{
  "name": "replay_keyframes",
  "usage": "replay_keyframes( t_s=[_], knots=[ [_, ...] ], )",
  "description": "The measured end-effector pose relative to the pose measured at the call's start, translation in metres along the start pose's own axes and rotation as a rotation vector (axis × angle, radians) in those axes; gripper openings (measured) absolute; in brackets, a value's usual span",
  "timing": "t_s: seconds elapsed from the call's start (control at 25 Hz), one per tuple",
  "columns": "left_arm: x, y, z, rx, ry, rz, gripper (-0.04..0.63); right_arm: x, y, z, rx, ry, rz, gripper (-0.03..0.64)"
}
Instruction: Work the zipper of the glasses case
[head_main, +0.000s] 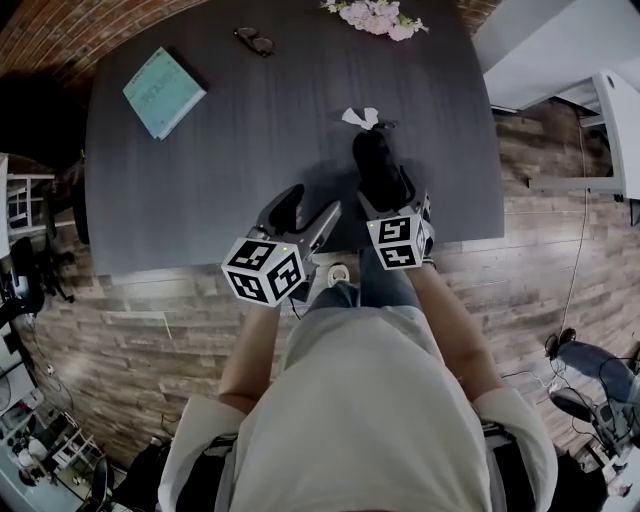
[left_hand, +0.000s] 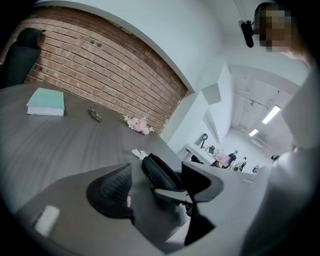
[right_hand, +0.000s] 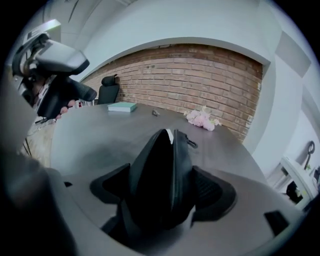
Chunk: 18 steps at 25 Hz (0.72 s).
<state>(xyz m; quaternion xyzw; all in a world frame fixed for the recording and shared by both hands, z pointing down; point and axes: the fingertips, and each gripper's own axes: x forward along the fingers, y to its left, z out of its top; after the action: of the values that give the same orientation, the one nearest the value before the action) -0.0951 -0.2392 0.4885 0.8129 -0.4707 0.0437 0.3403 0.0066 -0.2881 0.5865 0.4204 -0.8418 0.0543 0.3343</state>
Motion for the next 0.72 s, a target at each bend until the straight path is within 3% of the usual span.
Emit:
replay_keyframes(
  t_s=[0.12,0.44,0.72],
  knots=[
    [0.005,-0.004,-0.002,-0.003,0.008,-0.011,0.311,-0.005,-0.006,0.002,0.02,-0.02,0.017,0.286],
    [0.002,-0.017,-0.009,0.004,0.013,-0.038,0.31,-0.011,-0.008,-0.002,0.106,0.002,0.075,0.272],
    [-0.012,-0.023,-0.012,0.003,-0.002,-0.042,0.31,-0.029,-0.016,0.002,0.304,-0.036,0.143,0.268]
  ],
)
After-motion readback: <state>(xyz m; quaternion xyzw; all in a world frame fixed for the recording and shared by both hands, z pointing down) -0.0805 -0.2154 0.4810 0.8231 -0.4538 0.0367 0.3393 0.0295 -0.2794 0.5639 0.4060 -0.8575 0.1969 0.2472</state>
